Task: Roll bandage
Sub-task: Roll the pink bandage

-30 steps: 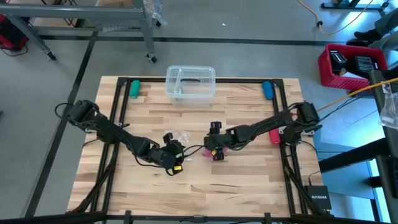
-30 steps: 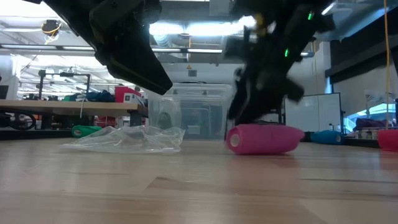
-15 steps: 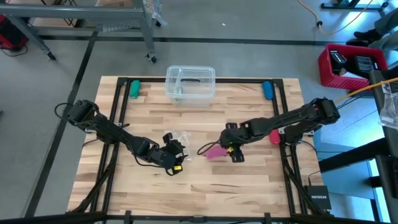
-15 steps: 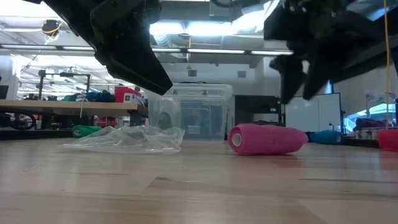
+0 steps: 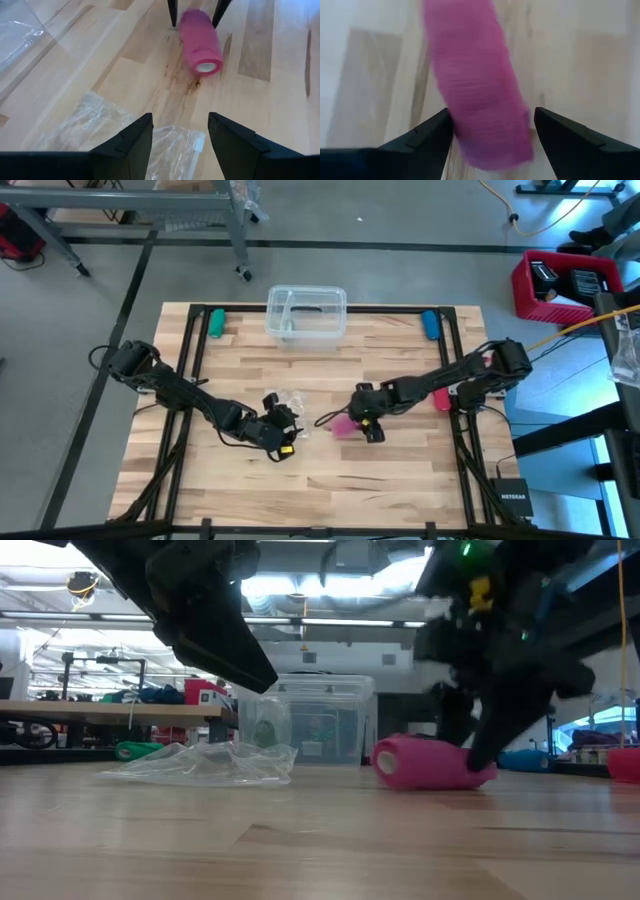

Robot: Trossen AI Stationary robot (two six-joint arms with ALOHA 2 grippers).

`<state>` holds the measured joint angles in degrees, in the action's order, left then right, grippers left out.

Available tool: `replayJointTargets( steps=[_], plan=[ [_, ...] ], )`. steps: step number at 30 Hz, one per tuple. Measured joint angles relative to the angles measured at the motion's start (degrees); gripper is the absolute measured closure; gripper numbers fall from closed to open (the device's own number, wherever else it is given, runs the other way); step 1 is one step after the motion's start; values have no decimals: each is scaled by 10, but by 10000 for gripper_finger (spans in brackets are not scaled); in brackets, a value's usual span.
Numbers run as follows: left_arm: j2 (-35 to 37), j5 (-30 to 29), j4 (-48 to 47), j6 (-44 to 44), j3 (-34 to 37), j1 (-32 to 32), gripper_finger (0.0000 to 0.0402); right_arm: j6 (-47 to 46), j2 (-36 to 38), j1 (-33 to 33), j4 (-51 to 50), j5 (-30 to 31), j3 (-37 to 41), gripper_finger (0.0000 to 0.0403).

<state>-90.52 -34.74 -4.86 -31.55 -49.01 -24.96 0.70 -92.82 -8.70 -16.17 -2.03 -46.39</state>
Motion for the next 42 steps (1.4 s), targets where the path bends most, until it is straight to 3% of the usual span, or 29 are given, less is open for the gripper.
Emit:
replayJointTargets(
  steps=[7, 17, 31, 37, 42],
  plan=[
    [0, 0, 9, 0, 0, 0, 219, 20, -39, 2, 6, -11, -1, 123],
    [0, 0, 10, -2, 0, 0, 219, 52, -39, 1, -21, -17, -25, 164],
    [0, 0, 10, -10, 0, 0, 219, 180, -39, 1, -27, 12, -53, 71],
    [0, 0, 10, -11, 0, 0, 219, 301, -39, 1, -25, 18, -50, 73],
    [0, 0, 10, -12, 0, 0, 219, 321, -39, 1, -6, 19, -49, 92]
  ],
)
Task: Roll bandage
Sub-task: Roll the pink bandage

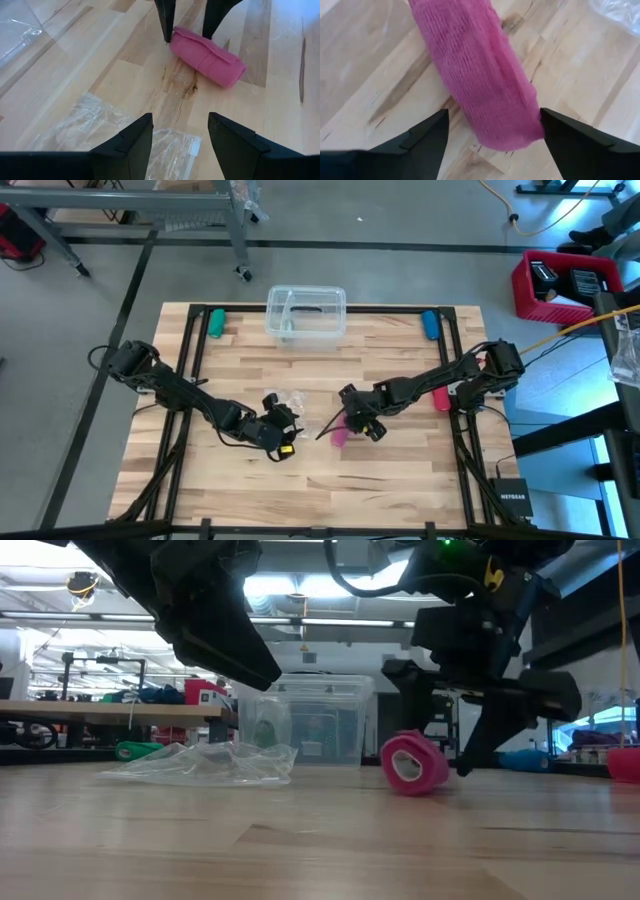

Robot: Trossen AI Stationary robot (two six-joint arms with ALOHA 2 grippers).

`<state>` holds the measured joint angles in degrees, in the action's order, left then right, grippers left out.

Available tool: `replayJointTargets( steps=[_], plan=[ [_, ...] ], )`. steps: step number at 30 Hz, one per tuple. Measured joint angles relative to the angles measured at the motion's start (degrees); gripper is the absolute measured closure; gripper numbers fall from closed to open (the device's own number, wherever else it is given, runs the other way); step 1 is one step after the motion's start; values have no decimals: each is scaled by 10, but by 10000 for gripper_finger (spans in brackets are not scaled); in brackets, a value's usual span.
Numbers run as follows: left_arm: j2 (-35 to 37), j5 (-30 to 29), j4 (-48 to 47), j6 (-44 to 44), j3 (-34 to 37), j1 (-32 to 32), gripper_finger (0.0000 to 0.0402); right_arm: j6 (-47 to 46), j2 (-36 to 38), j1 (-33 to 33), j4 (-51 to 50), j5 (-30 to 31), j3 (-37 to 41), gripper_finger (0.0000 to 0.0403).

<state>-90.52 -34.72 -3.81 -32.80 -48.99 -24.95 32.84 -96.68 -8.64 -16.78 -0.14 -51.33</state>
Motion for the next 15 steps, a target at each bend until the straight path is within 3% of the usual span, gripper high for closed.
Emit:
replayJointTargets(
  steps=[15],
  plan=[
    [0, 0, -1, -2, -1, 0, 219, 95, -53, 0, 57, 13, -2, 104]
  ],
)
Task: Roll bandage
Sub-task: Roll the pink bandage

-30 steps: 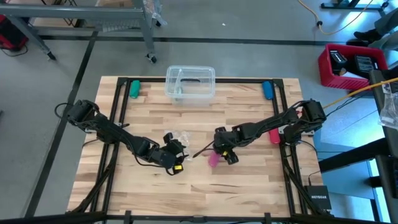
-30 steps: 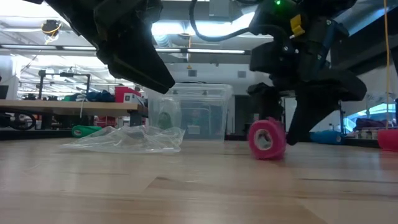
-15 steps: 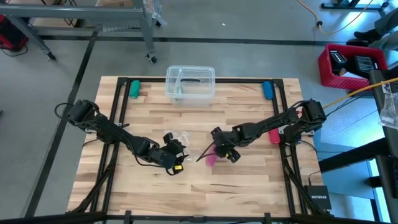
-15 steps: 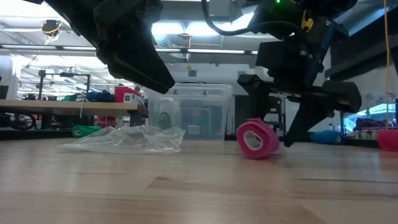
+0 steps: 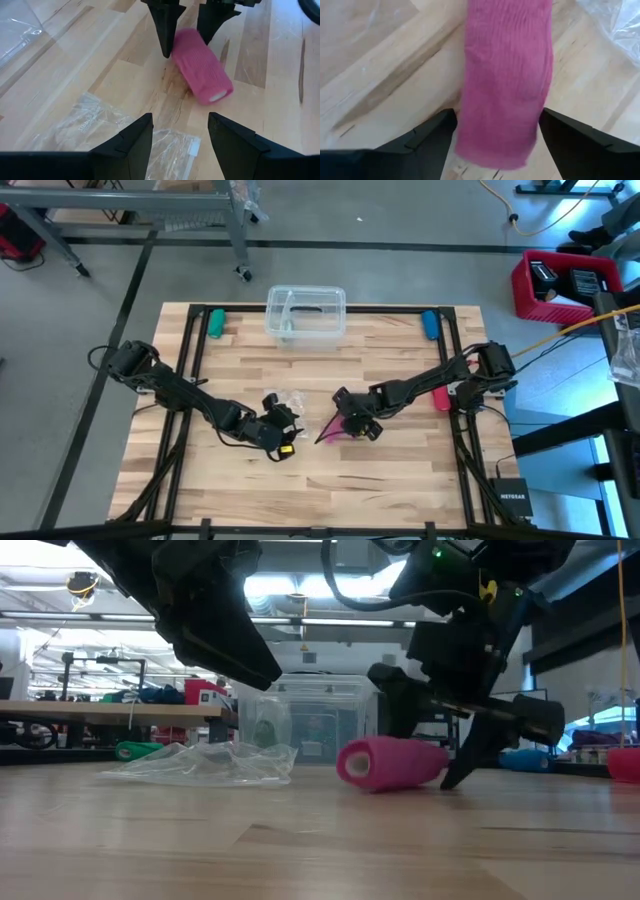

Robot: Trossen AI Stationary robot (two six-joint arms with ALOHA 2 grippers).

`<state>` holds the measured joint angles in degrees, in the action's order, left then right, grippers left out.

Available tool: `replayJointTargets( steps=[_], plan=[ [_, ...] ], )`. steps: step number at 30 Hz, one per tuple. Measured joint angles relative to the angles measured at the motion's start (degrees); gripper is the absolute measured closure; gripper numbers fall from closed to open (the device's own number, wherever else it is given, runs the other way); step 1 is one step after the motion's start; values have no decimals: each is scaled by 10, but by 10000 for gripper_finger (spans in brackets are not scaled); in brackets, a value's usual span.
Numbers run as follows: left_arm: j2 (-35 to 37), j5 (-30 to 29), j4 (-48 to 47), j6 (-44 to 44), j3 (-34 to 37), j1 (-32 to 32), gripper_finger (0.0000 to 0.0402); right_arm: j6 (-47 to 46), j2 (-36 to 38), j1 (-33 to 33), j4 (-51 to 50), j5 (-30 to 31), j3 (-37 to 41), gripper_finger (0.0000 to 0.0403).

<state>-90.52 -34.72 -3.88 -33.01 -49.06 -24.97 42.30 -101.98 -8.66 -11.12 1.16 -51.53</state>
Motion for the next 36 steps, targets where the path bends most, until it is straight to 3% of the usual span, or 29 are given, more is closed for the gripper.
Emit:
replayJointTargets(
  steps=[5, 11, 17, 30, 36],
  plan=[
    [0, 0, 0, 0, 0, 0, 219, -5, -5, 0, 5, 2, -1, 104],
    [0, 0, 0, 0, 0, 0, 219, -108, -6, 1, -55, -8, -39, 104],
    [0, 0, 1, -2, 0, 0, 219, -129, -6, 1, -61, -32, -46, 107],
    [0, 0, 0, -4, 0, 0, 219, -152, -14, 1, -59, -64, -46, 226],
    [0, 0, 1, -4, 0, 0, 219, -169, -15, 1, -60, -64, -46, 243]
  ],
)
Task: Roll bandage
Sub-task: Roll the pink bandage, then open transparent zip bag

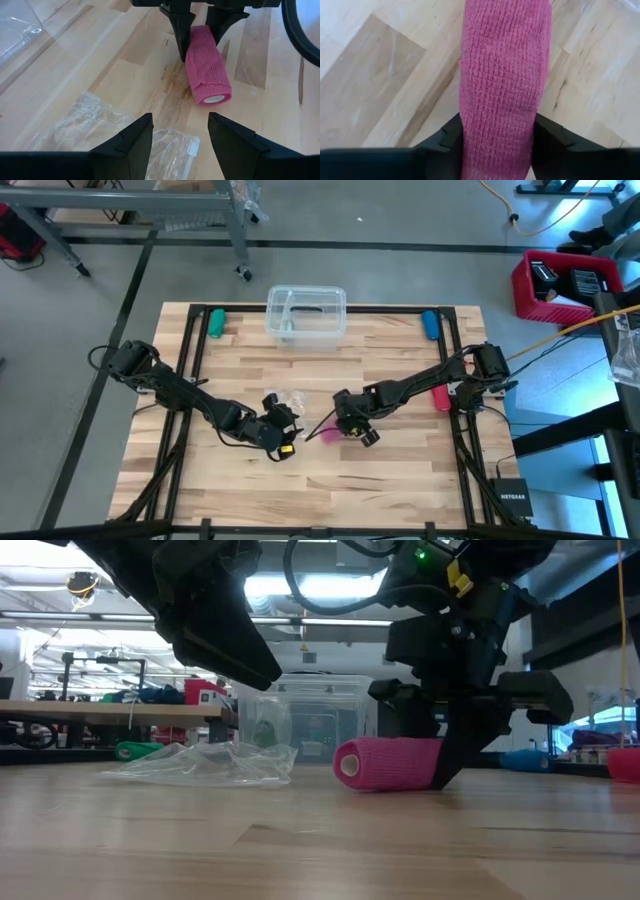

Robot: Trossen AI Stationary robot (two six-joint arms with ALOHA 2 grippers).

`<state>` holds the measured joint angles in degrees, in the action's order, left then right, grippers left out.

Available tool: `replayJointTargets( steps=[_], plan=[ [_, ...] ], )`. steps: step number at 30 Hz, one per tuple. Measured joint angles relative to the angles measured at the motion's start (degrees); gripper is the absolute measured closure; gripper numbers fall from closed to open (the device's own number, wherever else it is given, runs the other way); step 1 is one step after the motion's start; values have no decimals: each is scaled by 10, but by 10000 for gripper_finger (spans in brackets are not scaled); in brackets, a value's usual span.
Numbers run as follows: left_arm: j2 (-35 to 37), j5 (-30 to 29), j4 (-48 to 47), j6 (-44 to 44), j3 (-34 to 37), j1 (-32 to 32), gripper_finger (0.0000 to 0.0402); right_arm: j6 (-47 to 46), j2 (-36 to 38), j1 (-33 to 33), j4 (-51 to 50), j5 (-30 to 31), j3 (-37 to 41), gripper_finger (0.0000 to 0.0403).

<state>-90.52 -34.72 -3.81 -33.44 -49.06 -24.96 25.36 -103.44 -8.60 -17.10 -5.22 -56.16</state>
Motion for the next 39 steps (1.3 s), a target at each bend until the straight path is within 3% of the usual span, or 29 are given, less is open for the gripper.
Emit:
replayJointTargets(
  steps=[8, 16, 22, 28, 33, 39],
  plan=[
    [0, 0, 0, 0, 0, 0, 219, -36, 2, 0, -29, 32, -2, 237],
    [0, 0, 1, 0, 0, 0, 219, -119, 37, 8, -232, 87, 0, 193],
    [0, 5, 0, 7, -9, 0, 219, -162, 83, 16, -284, 76, 1, 139],
    [0, 36, 0, 27, -22, 2, 219, -225, 155, 19, -337, 10, 1, 95],
    [-32, 40, -21, 41, -23, -6, 219, -284, 191, 7, -246, -18, 1, 82],
    [-103, 62, -42, 55, -23, -20, 219, -268, 187, -32, 57, -1, 48, 88]
  ],
)
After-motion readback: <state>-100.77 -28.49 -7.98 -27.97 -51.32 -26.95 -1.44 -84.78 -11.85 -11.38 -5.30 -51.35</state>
